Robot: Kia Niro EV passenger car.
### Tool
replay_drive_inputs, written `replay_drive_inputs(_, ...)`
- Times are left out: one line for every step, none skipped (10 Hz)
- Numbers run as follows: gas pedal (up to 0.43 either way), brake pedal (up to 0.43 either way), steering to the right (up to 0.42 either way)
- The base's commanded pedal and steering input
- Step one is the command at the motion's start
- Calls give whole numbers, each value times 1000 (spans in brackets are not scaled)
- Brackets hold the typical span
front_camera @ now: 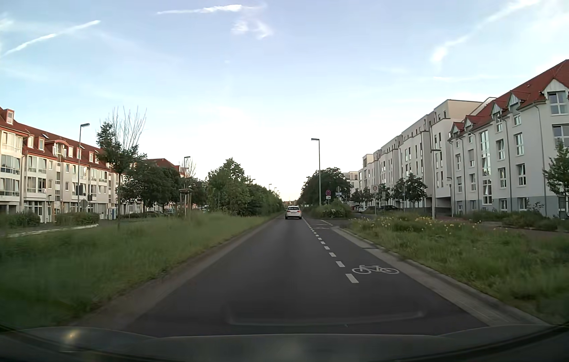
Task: Follow the waypoints while adhering to traffic rules and regulations
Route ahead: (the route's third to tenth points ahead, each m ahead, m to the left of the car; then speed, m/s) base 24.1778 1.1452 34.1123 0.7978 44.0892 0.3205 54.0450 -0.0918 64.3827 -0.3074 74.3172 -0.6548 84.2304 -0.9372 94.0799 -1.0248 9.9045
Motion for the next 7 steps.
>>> replay_drive_inputs(268,0,4)
replay_drive_inputs(268,0,4)
replay_drive_inputs(268,0,4)
replay_drive_inputs(268,0,4)
replay_drive_inputs(268,0,3)
replay_drive_inputs(268,0,2)
replay_drive_inputs(260,0,2)
